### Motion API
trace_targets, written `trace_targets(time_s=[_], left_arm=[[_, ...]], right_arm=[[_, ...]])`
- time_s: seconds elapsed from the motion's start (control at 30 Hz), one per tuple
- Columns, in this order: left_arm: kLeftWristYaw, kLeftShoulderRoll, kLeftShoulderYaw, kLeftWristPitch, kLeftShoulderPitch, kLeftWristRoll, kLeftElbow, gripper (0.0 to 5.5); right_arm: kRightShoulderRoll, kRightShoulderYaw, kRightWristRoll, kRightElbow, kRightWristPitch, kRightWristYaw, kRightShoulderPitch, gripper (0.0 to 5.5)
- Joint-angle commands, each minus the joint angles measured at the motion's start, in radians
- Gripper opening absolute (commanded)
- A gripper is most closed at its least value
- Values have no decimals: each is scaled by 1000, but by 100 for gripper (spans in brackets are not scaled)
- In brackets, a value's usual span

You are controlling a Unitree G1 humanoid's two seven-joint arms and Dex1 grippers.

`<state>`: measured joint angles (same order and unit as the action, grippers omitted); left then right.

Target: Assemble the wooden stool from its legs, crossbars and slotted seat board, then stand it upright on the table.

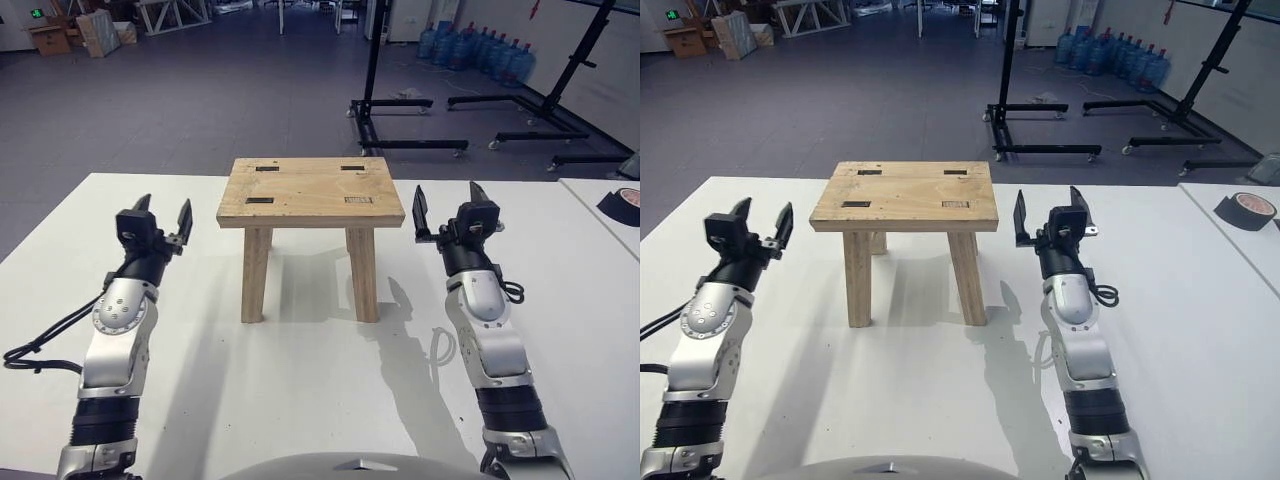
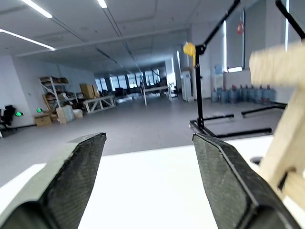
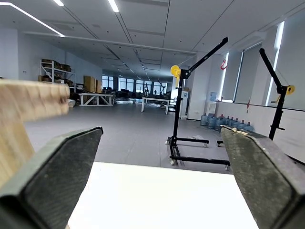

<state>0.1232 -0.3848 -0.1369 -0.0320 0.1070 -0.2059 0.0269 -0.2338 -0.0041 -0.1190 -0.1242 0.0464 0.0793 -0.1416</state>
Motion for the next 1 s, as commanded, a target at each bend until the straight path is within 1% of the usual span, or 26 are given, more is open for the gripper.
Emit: trace_targets(time_s=[0.03, 0.13, 0.3, 0.33, 0.37, 0.47, 0.53, 1.0], left_arm=[[32, 32, 4, -79, 45, 27, -108, 333], [47, 69, 16, -128, 62, 35, -155, 333], [36, 103, 20, -170, 79, 68, -168, 333], [34, 107, 19, -175, 79, 75, -170, 333], [33, 111, 19, -180, 78, 81, -173, 333], [33, 122, 25, -190, 78, 97, -173, 333], [34, 129, 26, -195, 82, 105, -178, 333], [36, 137, 34, -202, 101, 152, -217, 333]], right_arm=[[32, -2, 21, 16, 21, -20, 41, 451], [61, -11, 16, 32, 15, -27, 63, 451], [90, -18, 12, 56, 29, -57, 86, 451], [93, -20, 10, 61, 37, -65, 90, 433], [95, -23, 14, 65, 41, -69, 93, 428], [97, -31, 32, 81, 53, -72, 96, 366], [98, -33, 46, 92, 55, -70, 94, 347], [118, -43, 79, 120, 64, -72, 79, 347]])
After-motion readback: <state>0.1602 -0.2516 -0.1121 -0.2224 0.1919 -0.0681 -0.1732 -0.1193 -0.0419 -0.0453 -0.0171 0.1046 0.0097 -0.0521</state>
